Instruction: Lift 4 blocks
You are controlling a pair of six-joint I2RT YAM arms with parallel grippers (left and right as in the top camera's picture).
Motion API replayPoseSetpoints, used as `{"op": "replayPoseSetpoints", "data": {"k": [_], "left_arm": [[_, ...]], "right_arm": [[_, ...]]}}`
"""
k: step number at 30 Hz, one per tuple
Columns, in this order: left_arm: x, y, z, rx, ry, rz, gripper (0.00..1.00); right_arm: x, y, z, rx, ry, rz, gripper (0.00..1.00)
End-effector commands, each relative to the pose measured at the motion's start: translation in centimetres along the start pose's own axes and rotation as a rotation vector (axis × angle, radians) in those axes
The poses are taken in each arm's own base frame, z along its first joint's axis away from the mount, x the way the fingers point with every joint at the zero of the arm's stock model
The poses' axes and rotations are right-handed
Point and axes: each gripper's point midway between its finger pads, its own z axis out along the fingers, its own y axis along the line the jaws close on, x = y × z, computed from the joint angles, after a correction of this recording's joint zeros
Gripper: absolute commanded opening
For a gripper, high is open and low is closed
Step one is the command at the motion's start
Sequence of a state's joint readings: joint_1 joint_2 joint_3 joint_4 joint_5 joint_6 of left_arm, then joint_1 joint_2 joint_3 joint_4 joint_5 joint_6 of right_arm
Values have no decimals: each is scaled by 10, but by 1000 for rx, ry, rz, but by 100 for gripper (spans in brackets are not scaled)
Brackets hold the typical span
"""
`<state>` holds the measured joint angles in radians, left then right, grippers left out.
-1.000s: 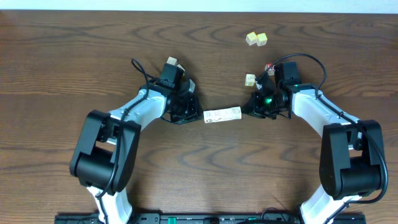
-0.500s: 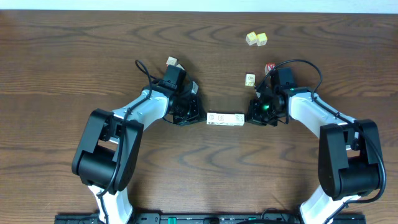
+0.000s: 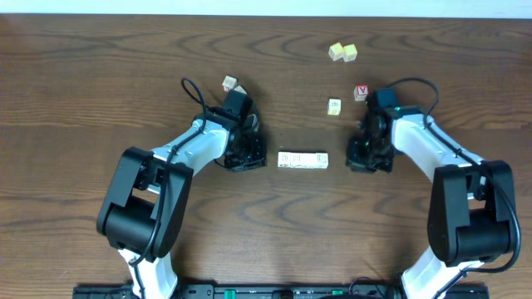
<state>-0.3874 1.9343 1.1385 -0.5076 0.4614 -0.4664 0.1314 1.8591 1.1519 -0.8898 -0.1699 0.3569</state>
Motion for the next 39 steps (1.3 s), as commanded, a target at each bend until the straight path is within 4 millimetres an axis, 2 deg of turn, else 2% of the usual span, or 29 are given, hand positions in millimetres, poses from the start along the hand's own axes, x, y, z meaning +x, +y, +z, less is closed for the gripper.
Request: {"op": "replayPoseSetpoints", "data": {"k": [1,2,6,7,8,9,10,11,12,15,19,24,34,39], "left_arm": [[-27,28,-42,-201,-157,9,7],[-30,30,-53,-223,-179,4,7],[-41,38,-139,-297,-381,-26,9],[-40,38,-163,-289,-435,-37,17],[-39,38,-172,-283,-454,-41,25],[-35,39,-194,-274,-505,-53,39],[-34,40,-202,-270,-522,-57,48],[-29,41,-218,-260,-556,-66,65],[-25,41,-226,-254,-573,-70,71],[-17,40,-240,-245,-598,-72,73],[-18,42,-236,-248,-588,-82,73],[-18,43,-233,-253,-576,-85,74],[-18,43,-233,-253,-576,-85,74],[-18,43,-233,-253,-576,-85,75]], "right_arm": [[-19,-15,-31,106,-52,28,1],[-19,-16,-39,125,-52,29,1],[-13,-30,-92,228,-98,57,2],[-7,-33,-106,238,-120,60,4],[-4,-34,-112,239,-130,62,6],[7,-35,-128,237,-152,64,17],[10,-36,-134,235,-159,64,25],[21,-37,-150,223,-187,68,62],[26,-37,-156,216,-201,75,98],[42,-37,-176,193,-247,84,99],[58,-41,-185,189,-244,133,99],[61,-35,-184,147,-230,166,99],[61,-35,-184,149,-231,165,99],[65,-38,-183,173,-205,96,99]]}}
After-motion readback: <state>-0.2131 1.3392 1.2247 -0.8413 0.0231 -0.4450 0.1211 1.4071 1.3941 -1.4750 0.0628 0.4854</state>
